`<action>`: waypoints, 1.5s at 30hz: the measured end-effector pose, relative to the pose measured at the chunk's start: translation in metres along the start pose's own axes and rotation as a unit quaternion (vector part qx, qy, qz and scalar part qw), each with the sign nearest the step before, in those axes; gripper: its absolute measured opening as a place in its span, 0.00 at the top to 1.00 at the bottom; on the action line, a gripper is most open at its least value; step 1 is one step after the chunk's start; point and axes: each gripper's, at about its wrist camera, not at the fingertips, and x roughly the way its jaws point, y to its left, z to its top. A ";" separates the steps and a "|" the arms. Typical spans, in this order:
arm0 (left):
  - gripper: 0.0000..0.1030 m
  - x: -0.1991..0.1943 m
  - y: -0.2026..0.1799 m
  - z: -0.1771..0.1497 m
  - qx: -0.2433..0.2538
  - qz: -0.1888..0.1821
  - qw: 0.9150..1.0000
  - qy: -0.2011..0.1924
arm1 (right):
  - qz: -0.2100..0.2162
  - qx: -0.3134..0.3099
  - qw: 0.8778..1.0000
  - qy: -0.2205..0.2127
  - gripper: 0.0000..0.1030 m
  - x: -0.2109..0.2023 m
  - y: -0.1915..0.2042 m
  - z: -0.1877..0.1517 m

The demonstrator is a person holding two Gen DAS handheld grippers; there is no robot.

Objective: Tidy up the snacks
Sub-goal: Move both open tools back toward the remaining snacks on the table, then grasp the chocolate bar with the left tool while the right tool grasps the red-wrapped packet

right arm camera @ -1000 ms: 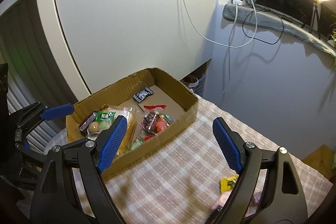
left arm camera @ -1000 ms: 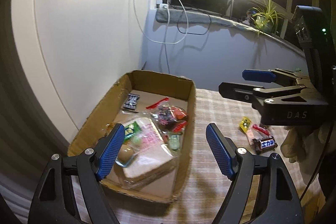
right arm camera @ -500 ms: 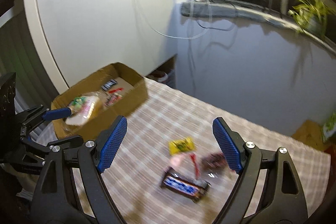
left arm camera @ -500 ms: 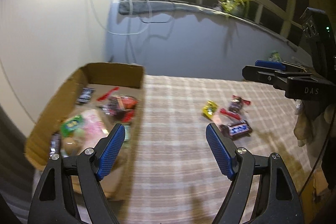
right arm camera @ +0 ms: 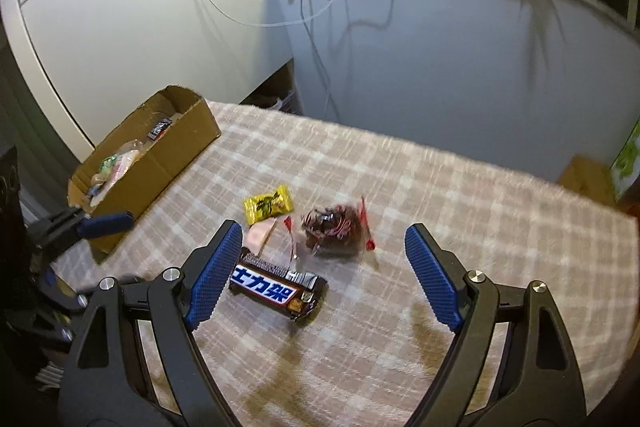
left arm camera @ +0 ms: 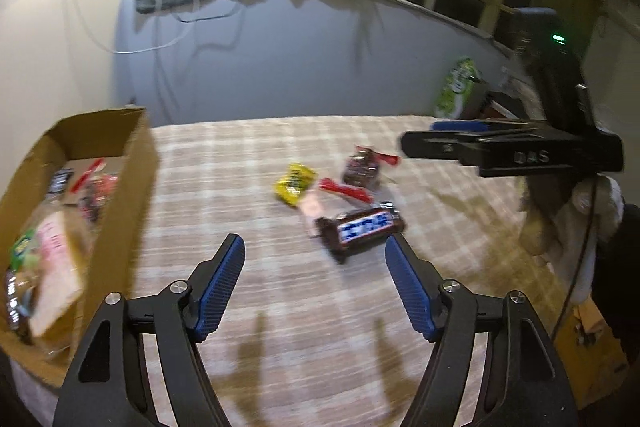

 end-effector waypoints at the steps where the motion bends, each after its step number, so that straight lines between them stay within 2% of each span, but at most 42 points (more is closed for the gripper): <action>1: 0.33 0.003 -0.002 0.001 0.001 -0.005 1.000 0.003 | 0.009 0.011 1.000 0.008 0.17 0.004 -0.004 0.000; 4: 0.35 0.016 -0.007 0.007 0.009 -0.022 1.000 0.014 | 0.038 0.040 0.998 0.031 0.23 0.018 -0.011 -0.001; 9: 0.35 0.039 -0.015 0.016 0.030 -0.051 0.998 0.034 | 0.057 0.086 0.993 0.059 0.24 0.042 -0.019 0.002; 15: 0.35 0.064 -0.015 0.025 0.046 -0.072 0.995 0.054 | 0.042 0.121 0.989 0.073 0.24 0.065 -0.027 0.009; 17: 0.38 0.068 -0.015 0.026 0.047 -0.081 0.994 0.056 | 0.039 0.121 0.989 0.078 0.25 0.071 -0.028 0.011; 20: 0.41 0.072 -0.015 0.027 0.050 -0.086 0.993 0.061 | 0.028 0.112 0.989 0.089 0.34 0.080 -0.026 0.015; 28: 0.41 0.080 -0.027 0.024 0.074 -0.090 0.990 0.074 | 0.017 0.088 0.990 0.105 0.36 0.097 -0.018 0.020; 30: 0.44 0.082 -0.028 0.025 0.076 -0.091 0.990 0.076 | 0.017 0.085 0.991 0.106 0.36 0.098 -0.019 0.021; 34: 0.51 0.086 -0.034 0.024 0.084 -0.088 0.989 0.083 | 0.021 0.084 0.990 0.108 0.44 0.098 -0.016 0.021; 37: 0.60 0.084 -0.040 0.022 0.087 -0.096 0.987 0.091 | 0.018 0.080 0.991 0.107 0.44 0.096 -0.017 0.021; 42: 0.60 0.082 -0.051 0.014 0.117 -0.083 0.985 0.095 | 0.022 0.083 0.990 0.109 0.44 0.093 -0.022 0.019; 45: 0.60 0.088 -0.057 0.013 0.116 -0.081 0.985 0.099 | 0.023 0.083 0.990 0.110 0.44 0.092 -0.023 0.018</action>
